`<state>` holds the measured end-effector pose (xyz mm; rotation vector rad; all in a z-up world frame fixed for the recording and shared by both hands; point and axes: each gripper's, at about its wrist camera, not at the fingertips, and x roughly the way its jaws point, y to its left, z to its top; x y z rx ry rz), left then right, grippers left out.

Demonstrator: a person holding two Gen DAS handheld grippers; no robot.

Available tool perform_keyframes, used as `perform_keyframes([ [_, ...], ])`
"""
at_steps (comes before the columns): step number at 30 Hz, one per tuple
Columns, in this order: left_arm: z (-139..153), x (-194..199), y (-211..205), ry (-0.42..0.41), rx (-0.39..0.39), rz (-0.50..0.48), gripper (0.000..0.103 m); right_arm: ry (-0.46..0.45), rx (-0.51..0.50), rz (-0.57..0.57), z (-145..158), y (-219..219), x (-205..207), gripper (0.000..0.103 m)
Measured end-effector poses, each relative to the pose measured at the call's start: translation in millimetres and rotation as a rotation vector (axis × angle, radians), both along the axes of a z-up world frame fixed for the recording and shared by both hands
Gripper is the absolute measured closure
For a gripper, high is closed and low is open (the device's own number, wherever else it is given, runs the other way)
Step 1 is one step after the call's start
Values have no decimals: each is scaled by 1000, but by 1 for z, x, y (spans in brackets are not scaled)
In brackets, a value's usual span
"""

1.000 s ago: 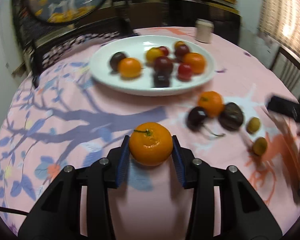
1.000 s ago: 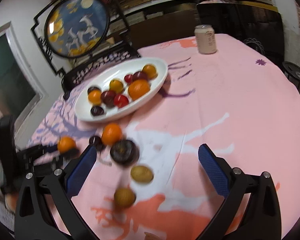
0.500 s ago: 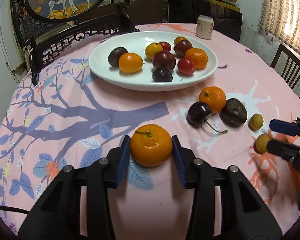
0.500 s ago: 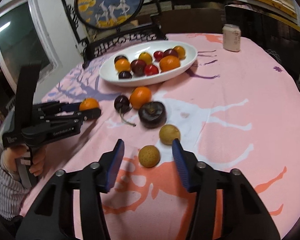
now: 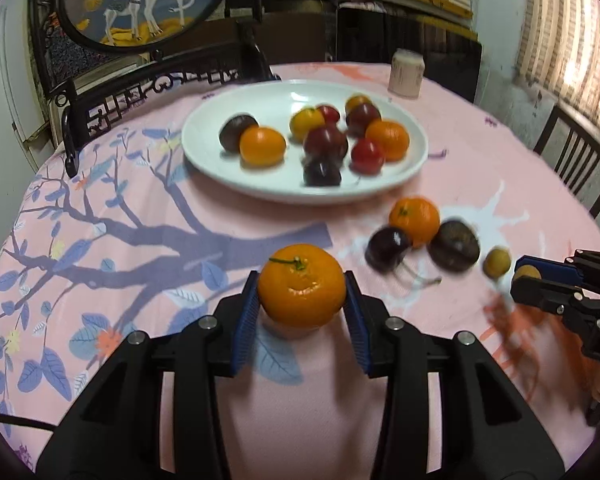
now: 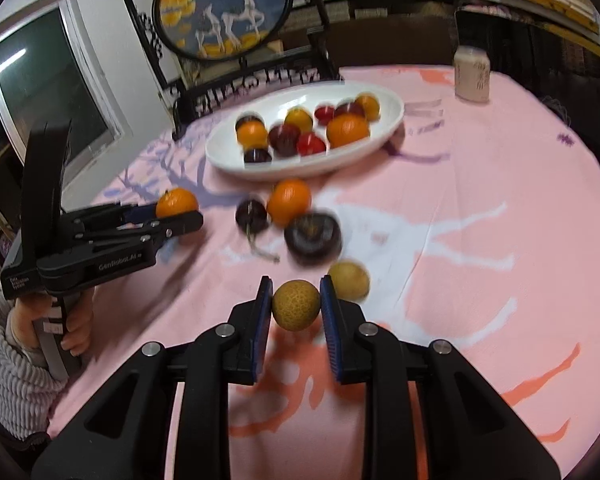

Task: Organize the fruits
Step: 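Lower the mandarin and yellow fruit into the white plate and open both grippers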

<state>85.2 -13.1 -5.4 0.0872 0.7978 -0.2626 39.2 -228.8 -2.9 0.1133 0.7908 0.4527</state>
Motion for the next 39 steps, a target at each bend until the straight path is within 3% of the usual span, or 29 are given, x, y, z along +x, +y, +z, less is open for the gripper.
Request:
perform_keyframes([
  [8, 39, 56, -2, -65, 7, 41, 62, -23, 19, -49, 35, 11, 91, 77],
  [15, 29, 118, 0, -39, 29, 106, 61, -34, 29, -59, 30, 38, 147, 77],
  [17, 21, 126, 1, -26, 19, 116, 49, -45, 39, -65, 27, 41, 159, 69],
  [18, 18, 126, 2, -27, 24, 116, 41, -46, 37, -69, 24, 41, 163, 55],
  [23, 13, 123, -1, -26, 37, 104, 32, -21, 44, -81, 13, 31, 161, 53],
  [30, 8, 101, -7, -57, 78, 90, 29, -32, 56, -84, 20, 24, 134, 49],
  [32, 10, 91, -7, -72, 79, 92, 20, -39, 57, -84, 21, 23, 124, 45],
  [39, 17, 66, -2, -100, 50, 103, 19, -50, 45, -85, 18, 15, 91, 45],
])
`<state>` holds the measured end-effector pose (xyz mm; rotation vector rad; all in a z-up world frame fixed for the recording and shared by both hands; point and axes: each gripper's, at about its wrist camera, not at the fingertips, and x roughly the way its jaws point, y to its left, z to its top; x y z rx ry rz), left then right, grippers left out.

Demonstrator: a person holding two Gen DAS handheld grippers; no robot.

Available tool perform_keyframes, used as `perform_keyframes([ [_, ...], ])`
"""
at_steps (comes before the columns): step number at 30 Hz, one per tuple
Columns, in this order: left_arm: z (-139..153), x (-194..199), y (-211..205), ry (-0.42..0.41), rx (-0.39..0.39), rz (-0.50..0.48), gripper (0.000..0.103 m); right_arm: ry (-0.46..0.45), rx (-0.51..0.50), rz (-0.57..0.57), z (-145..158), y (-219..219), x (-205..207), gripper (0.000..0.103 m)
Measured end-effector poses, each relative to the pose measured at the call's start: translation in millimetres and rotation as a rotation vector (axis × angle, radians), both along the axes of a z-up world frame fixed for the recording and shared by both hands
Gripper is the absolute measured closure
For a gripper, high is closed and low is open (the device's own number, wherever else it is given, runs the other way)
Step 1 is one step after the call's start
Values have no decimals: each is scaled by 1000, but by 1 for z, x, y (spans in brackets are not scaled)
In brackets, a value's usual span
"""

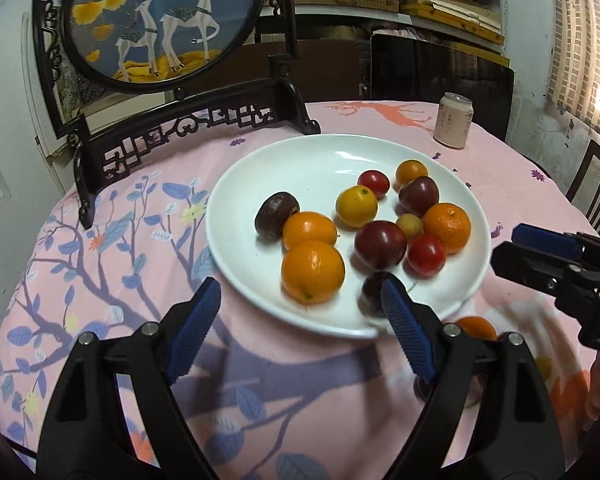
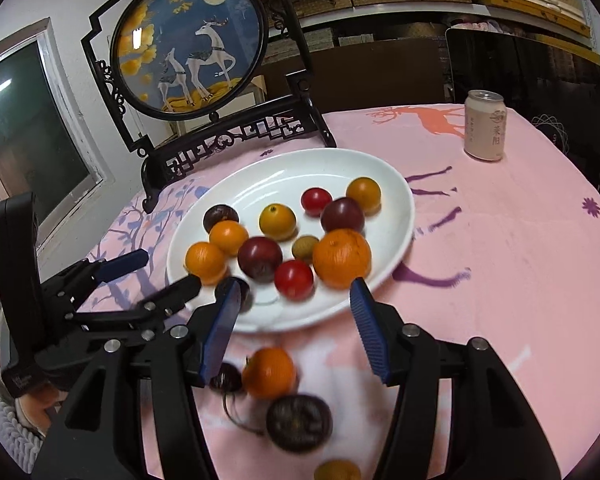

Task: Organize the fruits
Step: 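Lower the mandarin and yellow fruit into the white plate and open both grippers, then move both open grippers toward a dark cherry and a small yellow fruit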

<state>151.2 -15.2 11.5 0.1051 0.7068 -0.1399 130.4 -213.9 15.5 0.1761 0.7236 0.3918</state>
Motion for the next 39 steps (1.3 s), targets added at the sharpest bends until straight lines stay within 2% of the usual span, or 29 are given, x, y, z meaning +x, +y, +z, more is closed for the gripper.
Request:
perform_keyframes([
  [9, -4, -24, 3, -6, 25, 31, 17, 12, 11, -23, -7, -17, -31, 43],
  [11, -4, -28, 5, -14, 27, 39, 11, 15, 8, -23, -9, -18, -37, 43],
  [18, -5, -39, 11, -14, 29, 66, 10, 56, -52, -2, -25, -16, -65, 42],
  [27, -6, -50, 14, -16, 34, 79, 8, 123, -80, -7, -42, -15, -67, 42],
  [36, -10, -50, 14, 1, 47, 80, 8, 137, -99, 12, -45, -10, -66, 42],
  [39, -11, -50, 12, 0, 54, 75, 8, 134, -130, 28, -45, -5, -68, 54],
])
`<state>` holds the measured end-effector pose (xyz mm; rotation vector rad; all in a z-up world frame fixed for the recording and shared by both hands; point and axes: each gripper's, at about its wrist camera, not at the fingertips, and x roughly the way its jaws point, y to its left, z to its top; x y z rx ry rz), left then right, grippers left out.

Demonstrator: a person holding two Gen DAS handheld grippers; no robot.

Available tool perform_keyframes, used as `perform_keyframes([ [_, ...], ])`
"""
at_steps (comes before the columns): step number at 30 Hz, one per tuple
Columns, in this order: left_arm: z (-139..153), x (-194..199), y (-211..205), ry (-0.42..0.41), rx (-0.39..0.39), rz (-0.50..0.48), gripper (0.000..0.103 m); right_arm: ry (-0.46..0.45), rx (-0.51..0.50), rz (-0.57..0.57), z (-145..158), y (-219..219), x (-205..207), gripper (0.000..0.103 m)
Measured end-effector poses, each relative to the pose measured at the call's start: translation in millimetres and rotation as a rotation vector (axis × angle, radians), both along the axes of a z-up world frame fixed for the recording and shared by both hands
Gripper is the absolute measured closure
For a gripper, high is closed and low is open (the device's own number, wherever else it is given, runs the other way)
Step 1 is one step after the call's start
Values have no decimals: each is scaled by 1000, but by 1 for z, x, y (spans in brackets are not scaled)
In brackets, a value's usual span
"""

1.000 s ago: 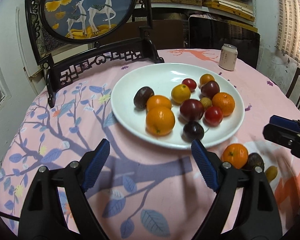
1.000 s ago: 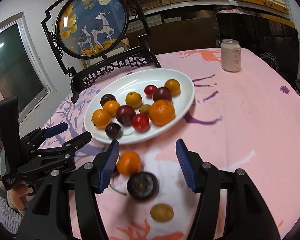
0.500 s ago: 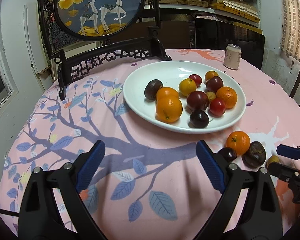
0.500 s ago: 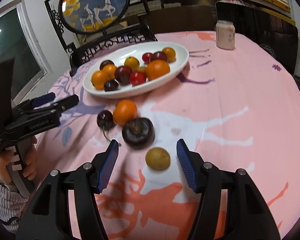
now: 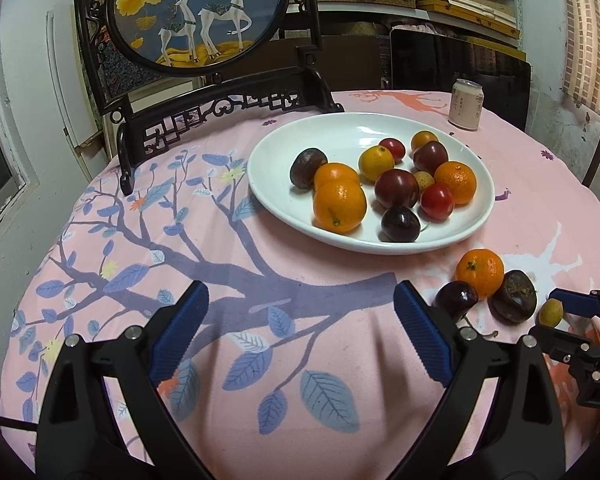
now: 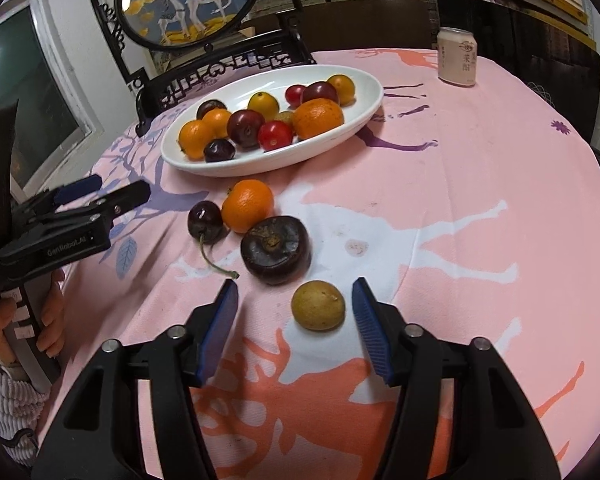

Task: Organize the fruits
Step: 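Move both open grippers toward a dark cherry and a small yellow fruit, then grasp a dark cherry with the left gripper while the right grasps a yellow fruit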

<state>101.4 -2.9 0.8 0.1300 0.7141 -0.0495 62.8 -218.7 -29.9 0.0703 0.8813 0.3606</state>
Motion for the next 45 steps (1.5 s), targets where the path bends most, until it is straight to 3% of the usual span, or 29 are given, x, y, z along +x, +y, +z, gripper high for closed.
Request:
perform_keyframes([
  [2, 0, 0, 0, 2, 2, 0, 8, -4, -24, 8, 0, 3, -1, 57],
  [4, 0, 0, 0, 3, 2, -1, 8, -5, -38, 19, 0, 5, -2, 70],
  [7, -1, 1, -1, 6, 3, -6, 8, -11, -33, 19, 1, 3, -3, 75],
  [22, -8, -9, -35, 13, 51, -175, 8, -28, 11, -6, 8, -7, -1, 75],
  [27, -16, -8, -57, 42, 76, -275, 8, -13, 48, 25, 5, -4, 2, 74],
  [33, -24, 8, -74, 101, 64, -322, 9, -9, 47, 1, 5, -7, 3, 72],
  [35, -26, 12, -75, 123, 48, -332, 15, -7, 55, -9, 5, -9, 4, 69],
  [37, -26, 12, -74, 128, 30, -338, 20, -5, 60, -16, 5, -10, 3, 48],
  [38, -25, 12, -73, 125, 21, -341, 27, -11, 62, -22, 6, -11, 2, 44],
  [40, -27, 12, -72, 147, -6, -366, 60, -18, 63, -24, 8, -11, 2, 41],
  [41, -29, 12, -73, 168, -11, -374, 70, -17, 62, -27, 7, -12, 2, 41],
  [45, -28, 8, -70, 158, -10, -370, 75, 3, 66, -51, 4, -16, 5, 39],
])
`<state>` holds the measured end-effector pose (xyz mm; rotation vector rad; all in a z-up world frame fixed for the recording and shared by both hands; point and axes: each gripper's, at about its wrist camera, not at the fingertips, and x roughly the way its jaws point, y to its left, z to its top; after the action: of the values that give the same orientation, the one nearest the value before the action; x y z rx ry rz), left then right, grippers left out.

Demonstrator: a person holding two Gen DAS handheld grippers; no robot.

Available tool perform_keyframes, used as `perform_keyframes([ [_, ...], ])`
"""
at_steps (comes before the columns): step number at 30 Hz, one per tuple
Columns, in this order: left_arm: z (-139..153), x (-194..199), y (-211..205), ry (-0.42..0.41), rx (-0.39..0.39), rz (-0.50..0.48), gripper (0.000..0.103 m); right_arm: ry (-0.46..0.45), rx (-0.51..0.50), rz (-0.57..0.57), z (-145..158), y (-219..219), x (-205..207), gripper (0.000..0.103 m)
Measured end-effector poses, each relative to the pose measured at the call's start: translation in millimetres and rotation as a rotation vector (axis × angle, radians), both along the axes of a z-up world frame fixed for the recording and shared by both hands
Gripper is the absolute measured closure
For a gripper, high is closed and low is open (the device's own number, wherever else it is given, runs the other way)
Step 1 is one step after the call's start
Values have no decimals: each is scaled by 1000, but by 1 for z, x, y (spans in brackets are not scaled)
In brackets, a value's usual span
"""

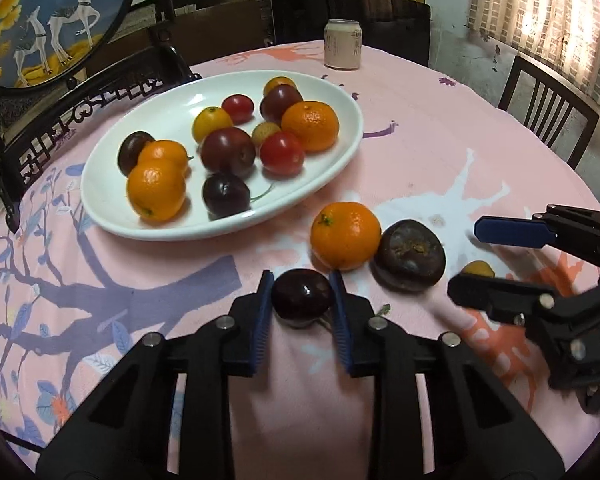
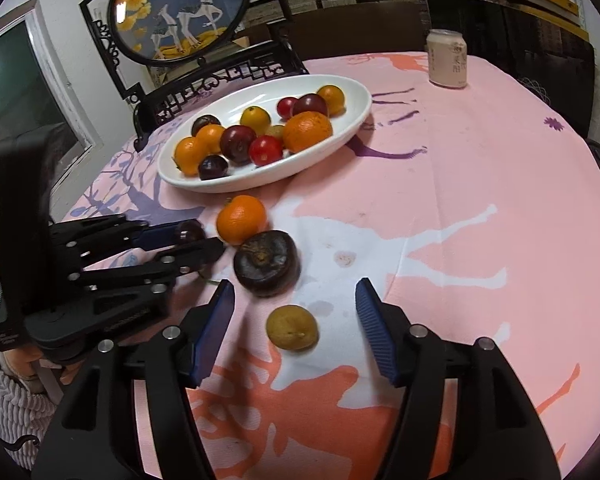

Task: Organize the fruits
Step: 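Grasp a dark cherry with the left gripper while the right grasps a yellow fruit, then release the cherry and yellow fruit into the white plate from both grippers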

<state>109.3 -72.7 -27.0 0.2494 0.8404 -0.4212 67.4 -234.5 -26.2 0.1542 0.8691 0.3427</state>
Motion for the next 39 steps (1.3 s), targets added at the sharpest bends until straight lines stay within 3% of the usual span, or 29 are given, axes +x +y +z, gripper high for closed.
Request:
perform_keyframes([
  [4, 7, -6, 22, -48, 26, 89, 75, 7, 10, -5, -2, -2, 0, 38],
  [8, 8, -5, 43, -30, -2, 151, 75, 9, -24, 55, -3, 8, -8, 38],
  [11, 7, -4, 43, -24, 3, 152, 75, 1, -79, 73, -3, 16, -13, 55],
  [12, 6, -4, 42, -22, 9, 148, 75, 5, -82, 72, -4, 15, -14, 69],
  [13, 4, -4, 39, -20, 19, 141, 74, 4, -85, 67, -4, 14, -14, 75],
  [17, 3, -5, 37, -14, 22, 130, 74, -10, -72, 77, -2, 14, -16, 77],
  [22, 34, -9, 43, -87, -51, 138, 74, -101, -25, 73, 33, 11, -8, 76],
  [27, 73, 22, 48, -154, -77, 186, 75, -170, -27, 42, 73, 23, 47, 76],
  [33, 72, 93, 52, -136, -77, 274, 74, -125, 31, 27, 58, 48, 123, 76],
  [35, 64, 110, 56, -110, -94, 298, 52, -132, 63, 16, 50, 51, 137, 63],
  [36, 60, 113, 59, -104, -102, 307, 34, -124, 61, 16, 46, 51, 140, 45],
  [39, 54, 113, 67, -100, -113, 300, 32, -133, 72, 9, 45, 40, 135, 40],
])
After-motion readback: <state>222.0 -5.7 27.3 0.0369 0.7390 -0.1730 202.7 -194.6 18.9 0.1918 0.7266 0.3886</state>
